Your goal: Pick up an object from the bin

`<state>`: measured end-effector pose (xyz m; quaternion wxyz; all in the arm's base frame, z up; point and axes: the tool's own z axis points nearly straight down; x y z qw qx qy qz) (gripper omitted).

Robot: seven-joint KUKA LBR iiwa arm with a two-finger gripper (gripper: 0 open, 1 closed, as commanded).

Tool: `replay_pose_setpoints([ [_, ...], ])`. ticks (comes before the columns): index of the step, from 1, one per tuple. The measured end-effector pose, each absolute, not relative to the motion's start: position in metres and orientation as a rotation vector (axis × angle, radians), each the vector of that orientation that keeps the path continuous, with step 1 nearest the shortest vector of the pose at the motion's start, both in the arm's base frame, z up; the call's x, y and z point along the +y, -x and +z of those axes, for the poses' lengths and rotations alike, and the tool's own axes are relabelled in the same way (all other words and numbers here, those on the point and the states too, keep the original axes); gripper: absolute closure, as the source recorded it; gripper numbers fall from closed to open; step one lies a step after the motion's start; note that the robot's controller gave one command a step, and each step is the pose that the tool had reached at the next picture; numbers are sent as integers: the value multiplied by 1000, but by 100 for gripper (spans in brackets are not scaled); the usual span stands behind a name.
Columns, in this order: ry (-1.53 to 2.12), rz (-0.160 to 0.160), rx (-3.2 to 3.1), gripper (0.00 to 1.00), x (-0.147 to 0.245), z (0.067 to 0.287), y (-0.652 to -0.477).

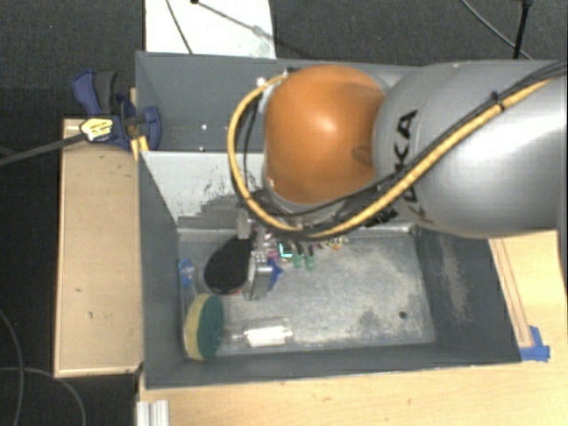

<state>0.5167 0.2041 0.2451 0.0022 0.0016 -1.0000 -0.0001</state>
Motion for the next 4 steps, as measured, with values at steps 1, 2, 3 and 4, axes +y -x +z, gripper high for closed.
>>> replay_pose_setpoints([
  [1,177,-6,-3142,0,217,87,-539],
  [2,179,-4,-3136,100,218,91,-538],
  [3,149,-9,-3144,100,252,146,-527],
  [4,161,-1,-3137,100,240,156,-512],
])
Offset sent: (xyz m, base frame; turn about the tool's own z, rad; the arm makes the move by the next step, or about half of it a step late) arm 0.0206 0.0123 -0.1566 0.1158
